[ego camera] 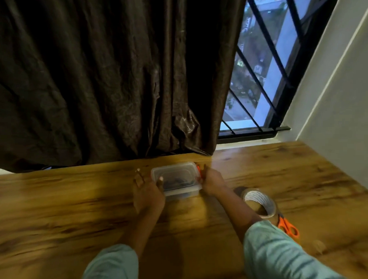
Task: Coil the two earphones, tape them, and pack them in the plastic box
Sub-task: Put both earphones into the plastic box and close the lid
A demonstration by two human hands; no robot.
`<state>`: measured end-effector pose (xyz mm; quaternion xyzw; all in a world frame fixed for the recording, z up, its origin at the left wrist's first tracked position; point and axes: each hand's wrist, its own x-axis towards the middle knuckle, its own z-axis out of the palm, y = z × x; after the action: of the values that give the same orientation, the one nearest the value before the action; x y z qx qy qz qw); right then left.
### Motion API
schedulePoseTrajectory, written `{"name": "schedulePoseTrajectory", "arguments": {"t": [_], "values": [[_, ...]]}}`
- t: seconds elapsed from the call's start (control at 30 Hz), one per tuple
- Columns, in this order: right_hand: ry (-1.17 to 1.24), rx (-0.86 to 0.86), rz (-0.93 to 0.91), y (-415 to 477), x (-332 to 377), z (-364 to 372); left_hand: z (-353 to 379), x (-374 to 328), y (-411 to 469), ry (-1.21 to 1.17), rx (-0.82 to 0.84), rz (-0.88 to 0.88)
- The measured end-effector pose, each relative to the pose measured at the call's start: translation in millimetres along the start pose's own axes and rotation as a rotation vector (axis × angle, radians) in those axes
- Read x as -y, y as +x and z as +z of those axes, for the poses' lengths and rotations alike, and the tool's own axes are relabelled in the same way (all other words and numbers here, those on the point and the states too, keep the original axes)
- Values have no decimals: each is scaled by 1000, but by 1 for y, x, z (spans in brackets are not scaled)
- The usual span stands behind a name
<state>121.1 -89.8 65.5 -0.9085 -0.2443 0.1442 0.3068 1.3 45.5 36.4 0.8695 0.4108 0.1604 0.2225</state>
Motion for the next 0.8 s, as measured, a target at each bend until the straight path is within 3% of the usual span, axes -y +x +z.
{"name": "schedulePoseTrajectory", "arguments": {"t": [0.13,0.2,0.27,0.33,0.47,0.8], "values": [[194,-294,24,-32,-28,-21,2,-35,-27,-210,-136,122],[217,-476,101,-50,-58,-37,13,-57,-43,-331,-8,204],[259,-581,188,-64,-93,-52,24,-79,-65,-495,258,231],[326,-595,294,-79,-123,-60,31,-98,-86,-663,519,136],[484,-490,328,-96,-143,-45,44,-112,-101,-743,751,-13],[463,-497,358,-99,-147,-25,32,-121,-114,-712,921,-38]]}}
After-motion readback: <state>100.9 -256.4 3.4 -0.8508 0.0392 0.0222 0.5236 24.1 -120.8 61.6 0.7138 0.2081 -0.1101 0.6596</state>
